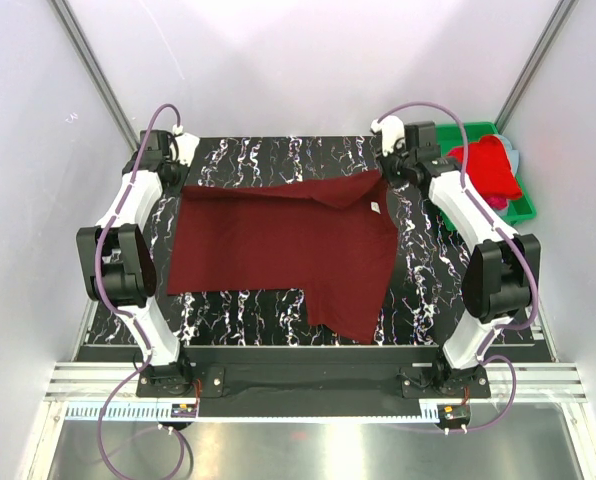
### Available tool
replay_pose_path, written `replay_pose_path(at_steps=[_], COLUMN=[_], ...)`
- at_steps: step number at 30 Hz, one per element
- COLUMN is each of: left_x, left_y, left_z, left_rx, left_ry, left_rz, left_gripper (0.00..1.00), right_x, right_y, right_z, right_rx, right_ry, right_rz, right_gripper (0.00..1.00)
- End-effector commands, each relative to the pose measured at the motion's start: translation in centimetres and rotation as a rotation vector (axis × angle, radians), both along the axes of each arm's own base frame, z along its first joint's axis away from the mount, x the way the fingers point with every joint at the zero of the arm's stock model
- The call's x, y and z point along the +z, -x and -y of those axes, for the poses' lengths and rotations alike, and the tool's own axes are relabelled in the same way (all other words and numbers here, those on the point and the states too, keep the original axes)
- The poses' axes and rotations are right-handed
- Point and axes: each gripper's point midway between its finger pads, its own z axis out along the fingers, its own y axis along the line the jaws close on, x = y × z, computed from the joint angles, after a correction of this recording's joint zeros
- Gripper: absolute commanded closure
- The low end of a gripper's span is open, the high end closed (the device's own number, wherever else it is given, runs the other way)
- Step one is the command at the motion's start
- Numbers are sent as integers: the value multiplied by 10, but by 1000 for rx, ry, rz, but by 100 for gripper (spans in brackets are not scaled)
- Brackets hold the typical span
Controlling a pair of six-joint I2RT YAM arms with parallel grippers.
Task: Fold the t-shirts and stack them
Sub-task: Fold the tshirt
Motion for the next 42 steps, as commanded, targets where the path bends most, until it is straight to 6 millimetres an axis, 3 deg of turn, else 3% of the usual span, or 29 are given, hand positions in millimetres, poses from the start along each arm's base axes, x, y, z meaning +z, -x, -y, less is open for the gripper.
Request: replay_pose_path(at_steps=[1,9,25,28,30,32,37,42], left_x=[19,-2,-35,-39,-38,-33,-13,-19], left_y=[3,16,37,39,41,40,31,24], left_z=[0,0,0,1,-6,-6,0,21], left_rx=[8,23,85,92,131,153,154,116], left_ry=[17,28,49,54,35,41,83,145], left_rz=[43,-27,-122,-137,-140,-125,-67,-96], left_gripper=[100,100,100,87,71,64,60,60], right_x=[7,-36,-51,-50,-49,-48,-45,-40], right_y=[20,42,56,56,55,53,51,45], right_z=[-14,-22,-32,-34,-34,-34,-36,-47], right_rx=[40,73,104,110,111,112,117,140], right_ry=[-40,-29,-23,-20,-19,-17,-16,-43], right_rz=[-7,-107,-142,-139,-135,-131,-120,-119], right_gripper=[100,100,100,100,100,100,100,100])
